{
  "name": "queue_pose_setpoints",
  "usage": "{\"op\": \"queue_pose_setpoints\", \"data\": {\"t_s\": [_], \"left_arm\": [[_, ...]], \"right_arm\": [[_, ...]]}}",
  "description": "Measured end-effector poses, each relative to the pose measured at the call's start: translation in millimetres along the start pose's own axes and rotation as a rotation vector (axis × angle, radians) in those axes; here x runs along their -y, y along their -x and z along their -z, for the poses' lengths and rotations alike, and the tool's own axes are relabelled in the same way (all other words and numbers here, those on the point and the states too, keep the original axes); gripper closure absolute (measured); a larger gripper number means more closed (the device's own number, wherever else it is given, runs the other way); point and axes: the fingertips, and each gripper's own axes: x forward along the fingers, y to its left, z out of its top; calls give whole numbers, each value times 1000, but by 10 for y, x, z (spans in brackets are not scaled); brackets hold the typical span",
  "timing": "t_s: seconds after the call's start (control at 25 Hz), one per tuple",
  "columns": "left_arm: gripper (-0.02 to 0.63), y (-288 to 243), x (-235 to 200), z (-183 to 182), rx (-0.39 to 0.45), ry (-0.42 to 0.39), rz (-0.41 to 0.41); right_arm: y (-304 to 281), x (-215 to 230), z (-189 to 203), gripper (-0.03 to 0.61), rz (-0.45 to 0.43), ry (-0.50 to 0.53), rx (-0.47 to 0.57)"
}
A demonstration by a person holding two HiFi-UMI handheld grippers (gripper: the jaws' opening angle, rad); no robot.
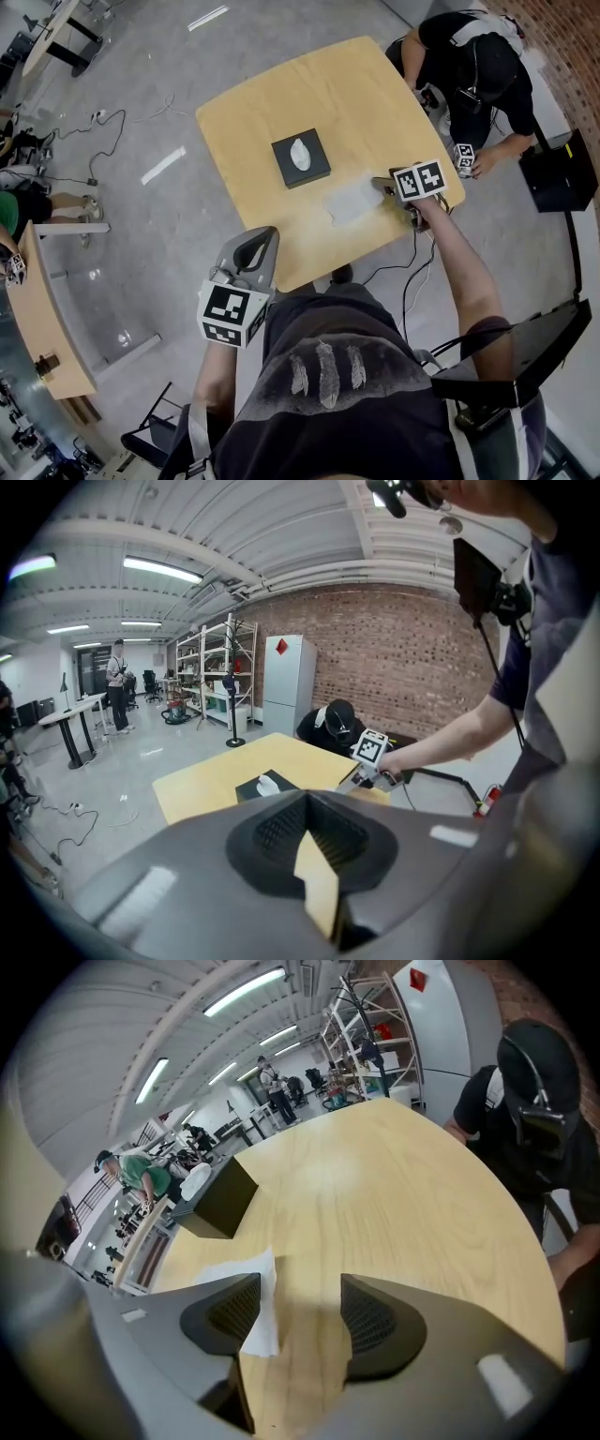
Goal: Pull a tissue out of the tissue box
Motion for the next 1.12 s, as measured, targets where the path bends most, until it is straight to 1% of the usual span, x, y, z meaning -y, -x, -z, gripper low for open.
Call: {"op": "queue_pose_setpoints", "data": {"t_s": [0.08, 0.12, 0.16, 0.2, 0.24, 0.32, 0.44, 0.48, 0.52, 0.56, 0.68, 0.76, 0.84, 0.92, 1.0, 1.04, 1.08, 1.12], "left_arm": [[614, -1, 16, -12, -1, -1, -5], [614, 0, 26, -18, -1, -1, -6], [614, 0, 39, -24, 0, -1, -8], [614, 0, 53, -29, 0, -3, -9], [614, -2, 66, -33, 0, -5, -11], [614, -15, 89, -36, 0, -8, -14], [614, -24, 135, -32, -2, -9, -13], [614, -21, 151, -23, -3, -8, -12], [614, -25, 167, -10, -5, -5, -9], [614, -41, 184, 6, -7, -3, -4], [614, -167, 280, 15, -18, -29, 25], [614, -254, 380, -45, -13, -66, 48], [614, -308, 455, -105, 1, -85, 74], [614, -318, 449, -106, 6, -91, 88], [614, -285, 384, -97, 7, -93, 78], [614, -276, 361, -111, 9, -91, 68], [614, -279, 352, -136, 12, -88, 58], [614, -286, 355, -169, 16, -87, 50]], "right_arm": [[15, -16, -21, 297, -22, -13, 30], [22, -42, -30, 282, -49, -29, 42], [34, -61, -36, 247, -71, -36, 46], [55, -59, -45, 241, -69, -24, 46], [83, -30, -64, 237, -42, 9, 48], [134, 79, -106, 233, 62, 106, 59], [188, 228, -99, 235, 240, 302, 28], [201, 250, -86, 236, 283, 361, 13], [202, 261, -64, 236, 312, 401, -3], [191, 268, -39, 236, 326, 421, -16], [173, 303, -9, 238, 335, 402, -16], [243, 320, -58, 238, 343, 377, 18], [320, 312, -113, 236, 323, 332, 68], [346, 273, -152, 232, 265, 232, 124], [368, 188, -266, 230, 194, 130, 198], [403, 133, -353, 233, 156, 104, 238], [460, 65, -439, 247, 114, 94, 275], [538, -21, -515, 290, 70, 94, 309]]}}
